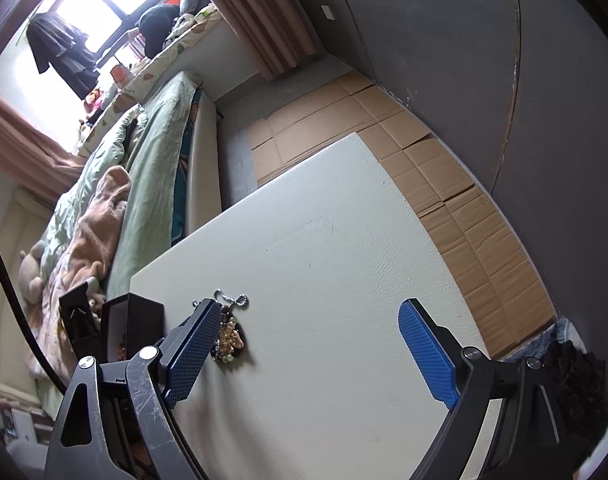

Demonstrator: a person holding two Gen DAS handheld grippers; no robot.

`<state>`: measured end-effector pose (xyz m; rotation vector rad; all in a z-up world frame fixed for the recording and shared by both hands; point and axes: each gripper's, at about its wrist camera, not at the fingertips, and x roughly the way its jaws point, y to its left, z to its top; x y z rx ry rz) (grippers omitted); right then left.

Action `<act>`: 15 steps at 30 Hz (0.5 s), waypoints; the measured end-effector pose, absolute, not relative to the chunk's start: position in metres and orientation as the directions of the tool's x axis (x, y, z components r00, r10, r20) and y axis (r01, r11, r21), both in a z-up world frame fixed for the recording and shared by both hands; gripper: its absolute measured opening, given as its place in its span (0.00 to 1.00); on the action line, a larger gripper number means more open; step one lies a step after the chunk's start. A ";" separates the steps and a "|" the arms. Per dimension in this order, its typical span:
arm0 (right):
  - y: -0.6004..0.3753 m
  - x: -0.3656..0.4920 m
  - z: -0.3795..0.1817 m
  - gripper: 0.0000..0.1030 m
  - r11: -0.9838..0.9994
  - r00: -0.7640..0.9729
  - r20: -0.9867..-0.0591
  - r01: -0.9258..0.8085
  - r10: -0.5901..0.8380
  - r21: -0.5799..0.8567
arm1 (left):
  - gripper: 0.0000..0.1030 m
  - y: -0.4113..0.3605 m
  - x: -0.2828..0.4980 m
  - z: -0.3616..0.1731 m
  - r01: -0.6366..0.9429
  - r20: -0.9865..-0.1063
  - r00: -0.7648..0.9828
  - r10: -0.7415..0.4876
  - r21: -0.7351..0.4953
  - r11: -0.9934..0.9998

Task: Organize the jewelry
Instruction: 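Grasp the beaded charm strand with the left tool and lift it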

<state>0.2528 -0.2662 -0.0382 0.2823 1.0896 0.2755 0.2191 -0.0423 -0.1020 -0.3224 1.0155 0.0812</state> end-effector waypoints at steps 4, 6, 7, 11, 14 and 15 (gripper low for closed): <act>-0.265 0.252 -0.039 0.89 0.931 0.432 -0.829 -0.082 0.354 0.355 | 0.08 -0.035 0.221 -0.104 -0.210 -0.834 0.536 -0.129 -0.280 0.937; -0.263 0.252 -0.040 0.89 0.933 0.427 -0.833 -0.084 0.352 0.351 | 0.08 -0.028 0.219 -0.105 -0.220 -0.829 0.532 -0.171 -0.330 0.918; -0.261 0.251 -0.041 0.89 0.933 0.424 -0.835 -0.087 0.351 0.349 | 0.08 -0.026 0.218 -0.104 -0.224 -0.825 0.533 -0.190 -0.354 0.908; -0.255 0.247 -0.042 0.89 0.937 0.419 -0.840 -0.105 0.346 0.333 | 0.07 -0.025 0.205 -0.082 -0.203 -0.784 0.583 -0.212 -0.393 0.897; -0.252 0.244 -0.043 0.89 0.939 0.417 -0.843 -0.115 0.341 0.323 | 0.07 -0.030 0.196 -0.067 -0.160 -0.756 0.607 -0.248 -0.421 0.893; -0.251 0.242 -0.043 0.89 0.940 0.416 -0.843 -0.119 0.341 0.321 | 0.07 -0.032 0.192 -0.061 -0.144 -0.743 0.615 -0.262 -0.433 0.890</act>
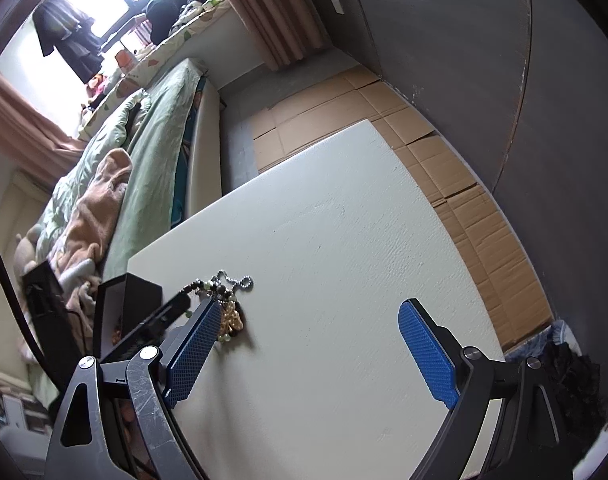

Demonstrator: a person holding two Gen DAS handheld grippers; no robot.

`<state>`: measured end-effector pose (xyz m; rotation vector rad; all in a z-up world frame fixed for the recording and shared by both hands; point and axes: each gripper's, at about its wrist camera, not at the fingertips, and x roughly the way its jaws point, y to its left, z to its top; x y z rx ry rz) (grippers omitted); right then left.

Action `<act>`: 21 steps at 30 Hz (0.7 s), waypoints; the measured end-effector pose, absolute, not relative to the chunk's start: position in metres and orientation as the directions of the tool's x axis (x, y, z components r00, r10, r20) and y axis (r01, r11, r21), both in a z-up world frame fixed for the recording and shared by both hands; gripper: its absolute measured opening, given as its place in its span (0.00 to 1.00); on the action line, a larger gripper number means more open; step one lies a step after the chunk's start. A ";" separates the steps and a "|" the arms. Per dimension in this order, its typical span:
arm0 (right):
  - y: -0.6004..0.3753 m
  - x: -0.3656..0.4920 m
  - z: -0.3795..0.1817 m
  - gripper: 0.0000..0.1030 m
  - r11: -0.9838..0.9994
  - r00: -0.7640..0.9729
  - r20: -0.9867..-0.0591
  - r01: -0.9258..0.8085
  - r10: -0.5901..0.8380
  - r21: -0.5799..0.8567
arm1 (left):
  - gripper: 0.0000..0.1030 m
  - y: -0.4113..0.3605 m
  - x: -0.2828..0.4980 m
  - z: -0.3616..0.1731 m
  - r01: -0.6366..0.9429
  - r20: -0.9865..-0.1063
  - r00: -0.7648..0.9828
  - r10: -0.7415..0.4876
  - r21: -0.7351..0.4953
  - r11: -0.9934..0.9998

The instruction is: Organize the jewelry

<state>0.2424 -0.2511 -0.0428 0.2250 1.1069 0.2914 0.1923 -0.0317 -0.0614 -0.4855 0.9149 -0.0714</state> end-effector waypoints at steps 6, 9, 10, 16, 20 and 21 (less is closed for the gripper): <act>-0.249 0.238 -0.047 0.89 0.943 0.408 -0.851 -0.125 0.331 0.307 | 0.07 -0.037 0.172 -0.032 -0.051 -0.669 0.662 -0.337 -0.488 0.871; -0.247 0.236 -0.048 0.89 0.946 0.406 -0.854 -0.130 0.325 0.298 | 0.07 -0.037 0.165 -0.018 -0.018 -0.636 0.687 -0.351 -0.497 0.867; -0.247 0.236 -0.049 0.89 0.946 0.405 -0.855 -0.132 0.324 0.296 | 0.07 -0.035 0.163 -0.015 -0.014 -0.630 0.692 -0.352 -0.500 0.866; -0.236 0.231 -0.052 0.89 0.941 0.393 -0.856 -0.154 0.337 0.300 | 0.07 -0.013 0.150 0.002 -0.041 -0.600 0.743 -0.297 -0.484 0.874; -0.223 0.230 -0.054 0.85 0.929 0.380 -0.849 -0.184 0.368 0.321 | 0.07 0.006 0.147 0.007 -0.074 -0.591 0.764 -0.261 -0.481 0.874; -0.219 0.230 -0.055 0.79 0.923 0.370 -0.847 -0.192 0.382 0.332 | 0.07 0.010 0.148 0.006 -0.083 -0.591 0.766 -0.253 -0.481 0.873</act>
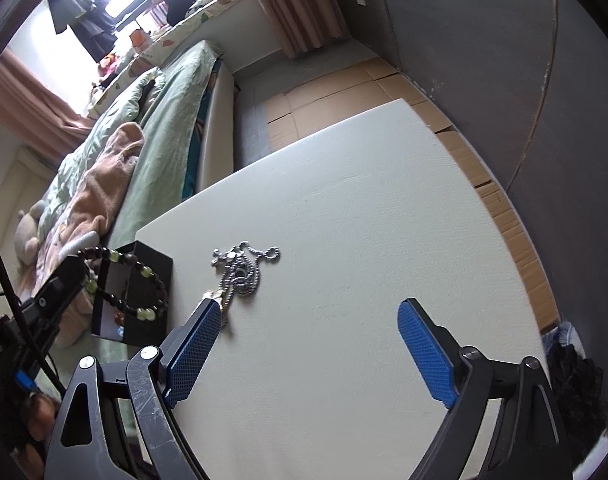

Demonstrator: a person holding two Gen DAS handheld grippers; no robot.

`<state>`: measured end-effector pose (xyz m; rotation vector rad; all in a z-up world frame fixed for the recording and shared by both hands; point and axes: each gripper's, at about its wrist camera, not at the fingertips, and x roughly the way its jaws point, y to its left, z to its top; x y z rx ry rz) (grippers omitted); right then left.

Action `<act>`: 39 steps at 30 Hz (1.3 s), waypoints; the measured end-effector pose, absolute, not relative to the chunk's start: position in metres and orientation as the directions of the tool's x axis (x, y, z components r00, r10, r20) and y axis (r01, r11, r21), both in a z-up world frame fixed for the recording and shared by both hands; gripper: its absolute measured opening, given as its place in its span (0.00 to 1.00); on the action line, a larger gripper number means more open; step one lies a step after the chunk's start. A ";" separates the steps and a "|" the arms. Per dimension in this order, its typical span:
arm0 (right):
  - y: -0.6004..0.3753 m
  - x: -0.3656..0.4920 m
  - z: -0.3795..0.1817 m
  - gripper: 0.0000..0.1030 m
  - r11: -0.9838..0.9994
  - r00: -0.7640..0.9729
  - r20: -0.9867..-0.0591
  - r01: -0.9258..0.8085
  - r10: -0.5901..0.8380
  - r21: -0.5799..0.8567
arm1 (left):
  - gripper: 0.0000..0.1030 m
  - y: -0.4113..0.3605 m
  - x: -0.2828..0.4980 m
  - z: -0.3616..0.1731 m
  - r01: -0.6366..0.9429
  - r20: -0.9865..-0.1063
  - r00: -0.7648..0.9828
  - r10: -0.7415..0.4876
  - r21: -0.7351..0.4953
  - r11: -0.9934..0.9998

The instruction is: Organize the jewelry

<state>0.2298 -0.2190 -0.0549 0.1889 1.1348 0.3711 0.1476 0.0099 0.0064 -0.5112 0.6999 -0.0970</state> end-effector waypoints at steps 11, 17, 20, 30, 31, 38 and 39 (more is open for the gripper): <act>-0.162 0.234 -0.082 0.67 0.890 0.268 -0.855 -0.246 0.443 0.384 | 0.07 0.050 0.140 0.010 -0.136 -0.571 0.790 -0.222 -0.517 0.845; -0.127 0.231 -0.095 0.67 0.898 0.236 -0.883 -0.282 0.407 0.338 | 0.08 0.070 0.132 0.013 -0.164 -0.561 0.802 -0.204 -0.535 0.829; -0.111 0.228 -0.100 0.67 0.909 0.243 -0.898 -0.298 0.366 0.290 | 0.07 0.075 0.129 0.014 -0.168 -0.560 0.803 -0.202 -0.539 0.826; -0.076 0.220 -0.113 0.67 0.947 0.312 -0.930 -0.307 0.194 0.095 | 0.08 0.086 0.118 0.018 -0.196 -0.565 0.810 -0.158 -0.514 0.835; -0.073 0.219 -0.113 0.67 0.949 0.323 -0.930 -0.307 0.175 0.072 | 0.08 0.087 0.118 0.018 -0.199 -0.566 0.810 -0.154 -0.512 0.836; -0.061 0.215 -0.116 0.67 0.960 0.388 -0.918 -0.280 0.088 -0.027 | 0.07 0.091 0.116 0.015 -0.219 -0.576 0.807 -0.132 -0.498 0.839; -0.060 0.215 -0.116 0.67 0.961 0.396 -0.914 -0.276 0.085 -0.030 | 0.08 0.090 0.116 0.015 -0.221 -0.579 0.805 -0.130 -0.496 0.840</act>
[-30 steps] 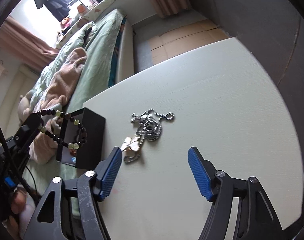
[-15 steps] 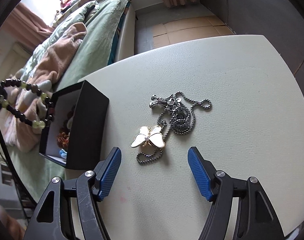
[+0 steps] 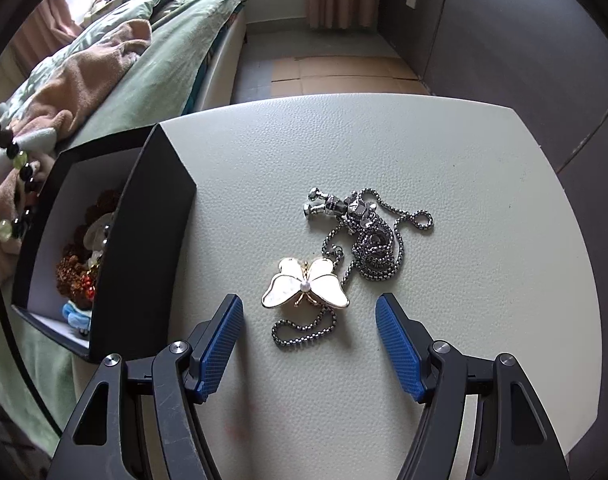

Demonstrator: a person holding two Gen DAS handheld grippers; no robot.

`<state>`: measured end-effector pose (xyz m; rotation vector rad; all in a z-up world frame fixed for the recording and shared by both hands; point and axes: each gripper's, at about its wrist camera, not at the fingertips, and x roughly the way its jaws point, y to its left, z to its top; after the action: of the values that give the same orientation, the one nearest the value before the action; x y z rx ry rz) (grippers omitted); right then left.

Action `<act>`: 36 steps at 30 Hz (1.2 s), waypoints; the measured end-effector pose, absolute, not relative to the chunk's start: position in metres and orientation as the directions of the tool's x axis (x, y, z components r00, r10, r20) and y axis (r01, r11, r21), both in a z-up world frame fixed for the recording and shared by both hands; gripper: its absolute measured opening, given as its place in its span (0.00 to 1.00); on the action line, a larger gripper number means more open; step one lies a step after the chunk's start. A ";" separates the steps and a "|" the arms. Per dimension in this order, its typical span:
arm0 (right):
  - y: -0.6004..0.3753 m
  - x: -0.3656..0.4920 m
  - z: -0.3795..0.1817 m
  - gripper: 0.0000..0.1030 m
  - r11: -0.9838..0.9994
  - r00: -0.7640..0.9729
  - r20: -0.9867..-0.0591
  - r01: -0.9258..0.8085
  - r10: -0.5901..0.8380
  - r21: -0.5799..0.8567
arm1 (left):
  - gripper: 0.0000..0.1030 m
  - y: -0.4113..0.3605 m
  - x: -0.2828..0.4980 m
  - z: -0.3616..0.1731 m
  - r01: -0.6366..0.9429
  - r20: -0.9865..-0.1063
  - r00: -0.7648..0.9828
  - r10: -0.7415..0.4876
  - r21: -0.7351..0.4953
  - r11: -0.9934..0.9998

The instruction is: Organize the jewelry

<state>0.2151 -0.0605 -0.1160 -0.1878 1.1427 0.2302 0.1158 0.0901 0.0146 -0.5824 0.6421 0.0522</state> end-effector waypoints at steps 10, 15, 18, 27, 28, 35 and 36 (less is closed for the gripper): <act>-0.073 0.218 -0.107 0.41 0.964 0.384 -0.912 -0.262 0.147 0.045 | 0.08 0.082 0.117 0.012 -0.222 -0.592 0.797 -0.119 -0.470 0.854; -0.089 0.216 -0.086 0.41 0.954 0.395 -0.883 -0.255 0.253 0.159 | 0.08 0.080 0.118 0.011 -0.224 -0.590 0.800 -0.110 -0.464 0.857; -0.099 0.215 -0.073 0.41 0.941 0.407 -0.857 -0.256 0.314 0.223 | 0.08 0.081 0.122 0.004 -0.235 -0.605 0.789 -0.109 -0.460 0.856; -0.108 0.210 -0.047 0.41 0.896 0.454 -0.775 -0.289 0.439 0.338 | 0.10 0.099 0.143 -0.021 -0.294 -0.697 0.696 -0.170 -0.494 0.818; -0.106 0.209 -0.045 0.41 0.889 0.457 -0.765 -0.299 0.453 0.348 | 0.16 0.101 0.144 -0.022 -0.300 -0.700 0.692 -0.175 -0.500 0.812; -0.088 0.201 -0.034 0.41 0.822 0.444 -0.696 -0.378 0.565 0.426 | 0.60 0.125 0.129 -0.014 -0.355 -0.667 0.735 -0.120 -0.530 0.770; -0.085 0.199 -0.033 0.41 0.812 0.438 -0.687 -0.390 0.579 0.435 | 0.60 0.129 0.127 -0.013 -0.363 -0.665 0.738 -0.114 -0.534 0.763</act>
<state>0.1995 -0.0849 -0.0327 0.2249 0.9399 0.6084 0.1269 0.1290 -0.0130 -0.7039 0.7414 0.1500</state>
